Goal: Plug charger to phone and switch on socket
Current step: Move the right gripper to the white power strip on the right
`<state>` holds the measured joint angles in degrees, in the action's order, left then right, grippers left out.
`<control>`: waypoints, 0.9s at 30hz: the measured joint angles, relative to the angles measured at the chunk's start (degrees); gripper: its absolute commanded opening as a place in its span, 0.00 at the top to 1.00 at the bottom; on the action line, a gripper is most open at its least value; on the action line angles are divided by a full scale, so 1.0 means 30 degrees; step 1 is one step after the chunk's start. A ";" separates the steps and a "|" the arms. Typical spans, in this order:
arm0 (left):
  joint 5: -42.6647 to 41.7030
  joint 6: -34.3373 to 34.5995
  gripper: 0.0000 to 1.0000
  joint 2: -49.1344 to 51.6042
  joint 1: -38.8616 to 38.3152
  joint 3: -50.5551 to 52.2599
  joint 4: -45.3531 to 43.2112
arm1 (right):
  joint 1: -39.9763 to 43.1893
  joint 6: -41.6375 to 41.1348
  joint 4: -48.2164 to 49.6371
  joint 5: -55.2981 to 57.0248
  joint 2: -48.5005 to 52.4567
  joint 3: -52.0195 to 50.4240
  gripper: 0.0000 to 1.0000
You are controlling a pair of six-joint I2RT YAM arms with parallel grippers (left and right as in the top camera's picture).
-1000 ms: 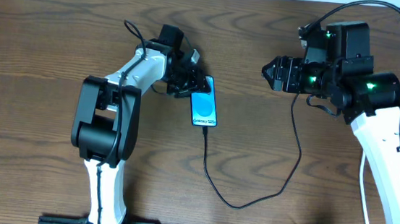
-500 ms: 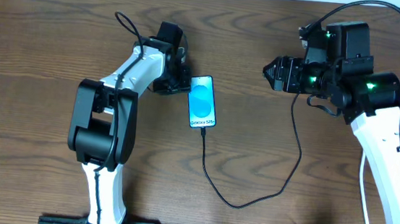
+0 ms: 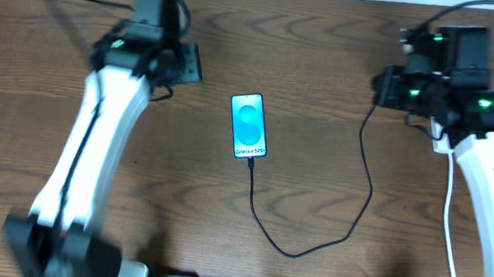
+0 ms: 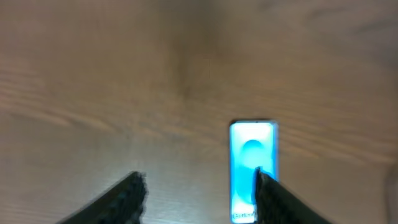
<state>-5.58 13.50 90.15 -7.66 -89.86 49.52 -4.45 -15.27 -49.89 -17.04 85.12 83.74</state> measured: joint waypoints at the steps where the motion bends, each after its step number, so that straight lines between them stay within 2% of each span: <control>1: 0.0000 0.0000 0.23 -0.0743 0.0000 -0.0066 0.0007 | 0.0707 0.0007 -0.0007 -0.0007 0.0000 0.0000 0.99; 3: 0.0007 -0.0022 0.21 -0.2025 -0.0015 -0.0095 0.0095 | 0.1683 0.0015 -0.0007 0.0044 0.0000 0.0000 0.99; 4: 0.0000 -0.0007 0.10 -0.2448 -0.0015 -0.0095 0.0211 | 0.2186 0.0015 -0.0007 0.0058 0.0000 0.0000 0.99; 5: 0.0000 -0.0109 0.09 -0.2739 -0.0015 -0.0095 0.0342 | 0.2776 0.0015 -0.0007 0.0058 0.0000 0.0000 0.99; 17: -0.0007 0.0000 0.08 -0.3016 -0.0015 -0.0051 0.0510 | 0.9260 0.1078 0.0102 -0.1035 0.2142 0.0000 0.99; 27: -0.0007 0.0000 0.07 -0.3016 -0.0015 -0.0051 0.0510 | 1.0994 0.1894 0.1610 -0.2237 0.5799 0.0000 0.99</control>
<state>-5.61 13.50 81.10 -7.70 -90.02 51.05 28.53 -9.58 -45.06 -23.75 102.52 83.74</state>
